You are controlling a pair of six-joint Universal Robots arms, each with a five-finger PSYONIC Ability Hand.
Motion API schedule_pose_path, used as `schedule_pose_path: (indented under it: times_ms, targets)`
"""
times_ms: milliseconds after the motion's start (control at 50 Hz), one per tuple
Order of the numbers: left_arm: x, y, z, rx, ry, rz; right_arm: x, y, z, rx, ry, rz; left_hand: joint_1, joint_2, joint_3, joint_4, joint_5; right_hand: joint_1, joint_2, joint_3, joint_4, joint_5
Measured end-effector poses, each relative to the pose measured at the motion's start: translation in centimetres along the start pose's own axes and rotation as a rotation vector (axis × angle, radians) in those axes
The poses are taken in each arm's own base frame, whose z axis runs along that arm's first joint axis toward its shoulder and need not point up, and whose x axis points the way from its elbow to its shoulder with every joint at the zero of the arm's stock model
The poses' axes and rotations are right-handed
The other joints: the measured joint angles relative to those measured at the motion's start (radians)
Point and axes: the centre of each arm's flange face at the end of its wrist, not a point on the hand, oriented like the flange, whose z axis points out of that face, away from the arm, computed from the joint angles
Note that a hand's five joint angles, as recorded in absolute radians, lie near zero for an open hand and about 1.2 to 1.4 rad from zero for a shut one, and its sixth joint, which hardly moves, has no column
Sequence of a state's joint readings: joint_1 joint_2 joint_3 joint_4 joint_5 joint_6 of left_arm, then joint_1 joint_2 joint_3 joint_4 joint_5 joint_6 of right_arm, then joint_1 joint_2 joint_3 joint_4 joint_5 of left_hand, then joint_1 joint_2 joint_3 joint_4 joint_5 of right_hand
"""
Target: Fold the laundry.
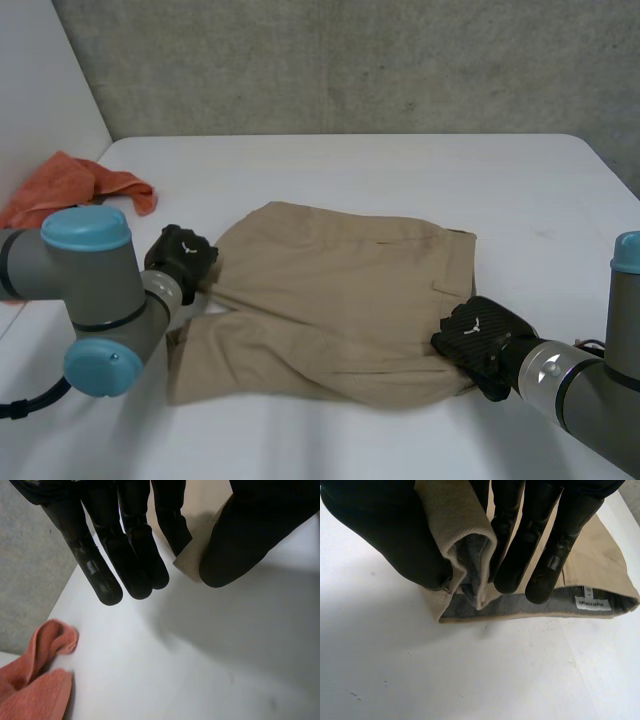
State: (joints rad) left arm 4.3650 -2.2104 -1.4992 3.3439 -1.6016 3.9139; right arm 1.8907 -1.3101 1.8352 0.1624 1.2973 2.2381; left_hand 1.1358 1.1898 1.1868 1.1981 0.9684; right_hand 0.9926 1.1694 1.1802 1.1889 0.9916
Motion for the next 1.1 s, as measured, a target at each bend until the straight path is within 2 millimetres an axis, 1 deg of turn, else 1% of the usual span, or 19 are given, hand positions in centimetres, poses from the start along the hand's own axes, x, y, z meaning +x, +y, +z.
schedule_pose_path:
  times_ms: [160,180,200,240,260,280,320,340,400,560,620,660,760,820,860,900,920,980,1100]
  targets:
    - [0.8,-0.4,-0.5,-0.006,-0.003,0.035,-0.1,0.1,0.0,-0.004,-0.002,0.002,-0.005,-0.036,-0.030,-0.039,-0.004,0.000,0.000,0.000,0.000,0.001]
    - [0.8,-0.6,-0.6,0.001,-0.004,0.035,-0.1,0.1,0.0,-0.005,-0.003,0.003,-0.094,-0.158,-0.138,-0.149,-0.079,0.000,0.000,0.000,0.000,0.002]
    - [0.7,-1.0,-0.7,0.011,-0.007,0.032,-0.1,0.1,0.0,-0.005,-0.003,0.003,-0.300,-0.336,-0.315,-0.330,-0.262,0.000,0.000,0.000,0.000,0.004]
    - [0.5,-1.3,-0.8,0.020,-0.011,0.027,-0.1,0.1,0.0,-0.005,-0.003,0.003,-0.434,-0.448,-0.441,-0.458,-0.398,0.000,0.000,0.000,0.000,0.005]
    - [0.3,-1.6,-1.0,0.031,-0.017,0.017,-0.1,0.1,0.0,-0.005,-0.003,0.003,-0.518,-0.553,-0.545,-0.564,-0.506,0.000,0.000,0.000,0.000,0.005]
    - [0.1,-1.9,-1.1,0.038,-0.021,0.009,-0.1,0.1,0.0,-0.004,-0.002,0.003,-0.698,-0.727,-0.704,-0.724,-0.669,0.000,0.000,0.000,0.000,0.005]
    - [-0.1,-2.1,-1.3,0.046,-0.026,-0.001,-0.1,0.1,0.0,-0.004,-0.002,0.004,-0.754,-0.780,-0.772,-0.793,-0.737,0.000,0.000,0.000,0.000,0.005]
    - [-0.6,-2.8,-1.8,0.065,-0.034,-0.024,0.0,0.1,0.0,0.000,0.001,0.008,-0.875,-0.914,-0.908,-0.925,-0.873,0.000,0.000,0.000,0.000,0.006]
    - [-1.0,-3.4,-2.7,0.084,-0.038,-0.047,0.1,0.0,0.1,0.006,0.006,0.016,-0.876,-0.927,-0.925,-0.940,-0.890,0.000,0.000,0.000,0.000,0.006]
    - [-1.8,-5.8,-8.2,0.193,0.001,-0.190,0.6,-0.4,0.3,0.031,0.031,0.074,-0.816,-0.873,-0.871,-0.884,-0.828,0.000,0.000,0.000,0.000,0.006]
    - [-1.6,-6.4,-10.5,0.213,0.066,-0.283,0.6,-0.4,0.3,0.032,0.032,0.083,-0.780,-0.837,-0.835,-0.843,-0.787,0.000,0.000,0.000,0.000,0.006]
    - [-1.2,-6.4,-11.5,0.199,0.113,-0.316,0.6,-0.4,0.3,0.032,0.032,0.085,-0.778,-0.831,-0.828,-0.836,-0.781,0.000,0.000,0.000,0.000,0.006]
    - [0.7,-5.2,-14.1,0.052,0.307,-0.373,0.6,-0.3,0.3,0.030,0.030,0.086,-0.759,-0.811,-0.808,-0.818,-0.760,0.000,0.000,0.000,0.000,0.006]
    - [1.2,-4.5,-14.3,-0.008,0.354,-0.380,0.5,-0.3,0.3,0.029,0.029,0.085,-0.724,-0.778,-0.777,-0.787,-0.728,0.000,0.000,0.000,0.000,0.006]
    - [1.5,-3.7,-13.5,-0.044,0.361,-0.385,0.5,-0.3,0.2,0.028,0.028,0.084,-0.692,-0.749,-0.747,-0.757,-0.698,0.000,0.000,0.000,0.000,0.006]
    - [1.5,-3.7,-13.5,-0.044,0.361,-0.385,0.5,-0.3,0.2,0.028,0.028,0.084,-0.692,-0.749,-0.747,-0.757,-0.698,0.000,0.000,0.000,0.000,0.006]
    - [1.6,-3.0,-12.3,-0.054,0.346,-0.388,0.4,-0.3,0.2,0.027,0.027,0.084,-0.683,-0.740,-0.735,-0.744,-0.686,0.000,0.000,0.000,0.000,0.006]
    - [1.6,-2.4,-10.8,-0.042,0.303,-0.389,0.3,-0.2,0.2,0.025,0.024,0.085,-0.678,-0.729,-0.725,-0.734,-0.675,0.000,0.000,0.000,0.000,0.006]
    - [1.5,-2.0,-9.3,-0.012,0.233,-0.387,0.3,-0.1,0.2,0.021,0.020,0.088,-0.596,-0.659,-0.655,-0.667,-0.612,0.000,0.000,0.000,0.000,0.006]
